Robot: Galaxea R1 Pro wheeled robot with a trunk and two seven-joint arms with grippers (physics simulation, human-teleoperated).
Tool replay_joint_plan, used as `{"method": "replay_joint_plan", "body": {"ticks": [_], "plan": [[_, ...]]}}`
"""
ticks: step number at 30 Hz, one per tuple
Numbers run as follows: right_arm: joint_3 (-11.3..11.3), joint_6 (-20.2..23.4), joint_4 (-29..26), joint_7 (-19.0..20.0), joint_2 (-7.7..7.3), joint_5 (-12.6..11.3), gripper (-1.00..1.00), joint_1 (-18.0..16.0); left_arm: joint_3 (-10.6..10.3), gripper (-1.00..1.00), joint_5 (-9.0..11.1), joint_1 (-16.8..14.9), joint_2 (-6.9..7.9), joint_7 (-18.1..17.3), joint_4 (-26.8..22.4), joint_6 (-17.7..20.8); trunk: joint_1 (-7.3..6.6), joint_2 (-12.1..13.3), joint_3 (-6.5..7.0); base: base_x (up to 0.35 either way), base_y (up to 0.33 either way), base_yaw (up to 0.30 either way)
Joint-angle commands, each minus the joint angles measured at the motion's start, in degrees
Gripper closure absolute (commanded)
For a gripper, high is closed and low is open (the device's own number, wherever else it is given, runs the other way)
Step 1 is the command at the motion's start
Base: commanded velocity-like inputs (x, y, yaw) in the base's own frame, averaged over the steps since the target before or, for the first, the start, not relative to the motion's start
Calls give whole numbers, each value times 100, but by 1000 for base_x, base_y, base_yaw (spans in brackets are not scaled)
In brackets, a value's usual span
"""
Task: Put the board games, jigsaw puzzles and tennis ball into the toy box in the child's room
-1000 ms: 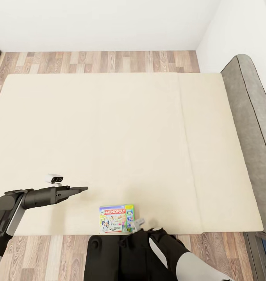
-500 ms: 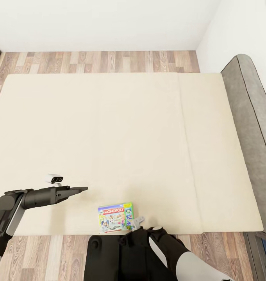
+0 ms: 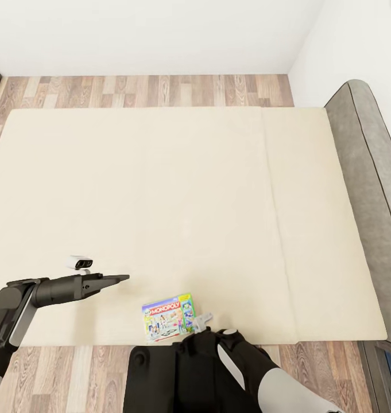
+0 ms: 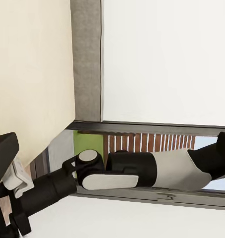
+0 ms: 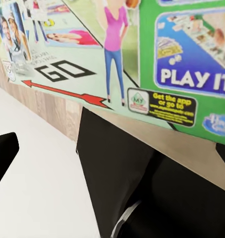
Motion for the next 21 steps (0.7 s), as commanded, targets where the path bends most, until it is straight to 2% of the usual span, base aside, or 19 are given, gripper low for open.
{"method": "replay_joint_plan", "body": {"ticks": [1, 8, 21], "plan": [[13, 28, -15, -45, 0, -59, -100, -2, 0, -100, 0, 0, 3, -20, -2, 61, 3, -9, -6, 0, 0, 0], [13, -265, -37, -115, 0, -87, -100, 1, 0, -100, 0, 0, 3, -20, 2, 61, 3, -9, -6, 0, 0, 0], [-24, -446, -47, -129, 0, -118, -100, 1, -4, -100, 0, 0, -6, -20, 2, 61, 3, -9, -6, 0, 0, 0]]}}
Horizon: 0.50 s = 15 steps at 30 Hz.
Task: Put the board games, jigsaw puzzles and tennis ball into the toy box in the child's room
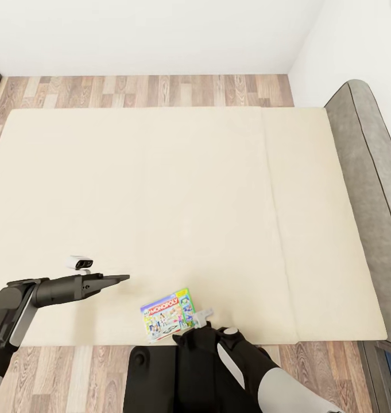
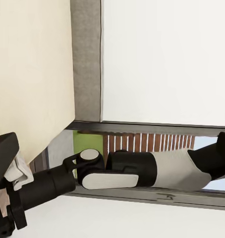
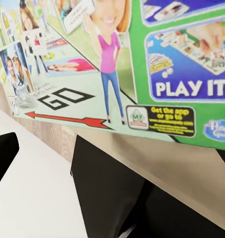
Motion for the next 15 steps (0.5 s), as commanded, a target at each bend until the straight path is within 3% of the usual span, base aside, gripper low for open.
{"method": "replay_joint_plan", "body": {"ticks": [1, 15], "plan": [[9, -24, -3, 1, 0, -51, -100, -3, -9, -100, -1, 0, 3, -20, -2, 61, 3, -9, -6, 0, 0, 0], [4, -147, 5, 14, 0, -60, -100, -3, -50, -100, -1, 0, 3, -20, -4, 61, 3, -9, -6, 0, 0, 0]]}}
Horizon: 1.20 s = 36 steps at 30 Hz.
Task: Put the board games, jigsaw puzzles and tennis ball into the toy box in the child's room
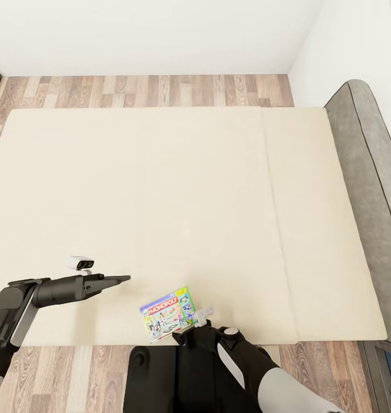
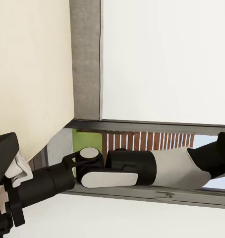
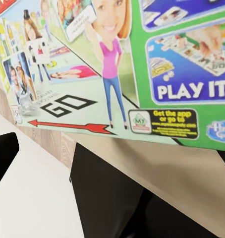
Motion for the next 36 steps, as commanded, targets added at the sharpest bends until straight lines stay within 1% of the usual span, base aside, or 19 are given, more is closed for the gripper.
{"method": "replay_joint_plan", "body": {"ticks": [1, 15, 26, 30, 36], "plan": [[11, 33, -2, 3, 0, -54, -100, -3, -1, -100, 0, 0, 3, -20, -2, 61, 3, -9, -6, 0, 0, 0], [11, 15, -10, 72, 0, -59, -100, -3, 16, -100, -2, 0, 3, -20, -4, 61, 3, -9, -6, 0, 0, 0], [11, -135, -61, 101, 0, -67, -100, -3, 23, -100, 0, 0, 3, -20, -2, 61, 3, -9, -6, 0, 0, 0], [8, -141, -233, 209, 0, -71, -100, -3, 15, -100, 0, 0, 3, -20, -6, 61, 3, -9, -6, 0, 0, 0], [11, -144, -338, 401, 0, -72, -100, -3, 9, -100, 0, 0, 3, -20, -8, 61, 3, -9, -6, 0, 0, 0]]}}
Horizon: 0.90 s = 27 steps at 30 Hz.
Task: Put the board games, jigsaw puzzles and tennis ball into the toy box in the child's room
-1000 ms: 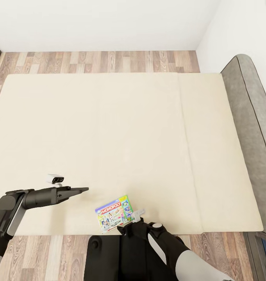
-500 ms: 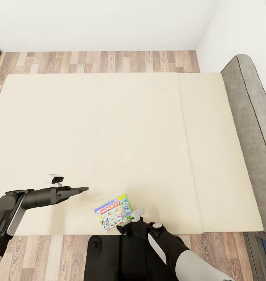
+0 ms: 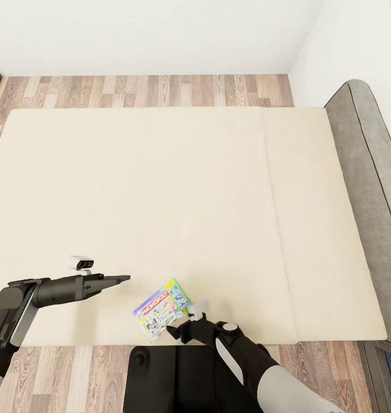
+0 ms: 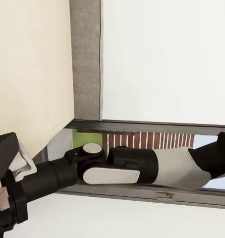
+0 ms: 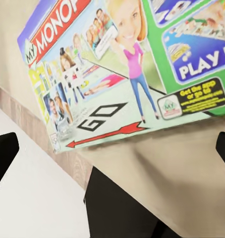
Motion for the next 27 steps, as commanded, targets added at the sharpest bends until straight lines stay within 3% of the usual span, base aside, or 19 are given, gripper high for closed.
{"method": "replay_joint_plan", "body": {"ticks": [1, 12, 20, 27], "plan": [[4, 36, -14, 18, 0, -52, -100, -2, -1, -100, -1, 0, 3, -20, 1, 61, 3, -9, -6, 0, 0, 0], [-18, 41, -197, 13, 0, -57, -100, 2, -2, -100, -7, 0, 3, -20, 1, 61, 3, -9, -6, 0, 0, 0], [-359, 74, -236, -42, 0, -55, -100, 6, -2, -100, -8, 0, 3, -20, 5, 61, 3, -9, -6, 0, 0, 0], [-479, 82, -245, -55, 0, -54, -100, 6, -2, -100, -9, 0, 3, -20, 5, 61, 3, -9, -6, 0, 0, 0]]}}
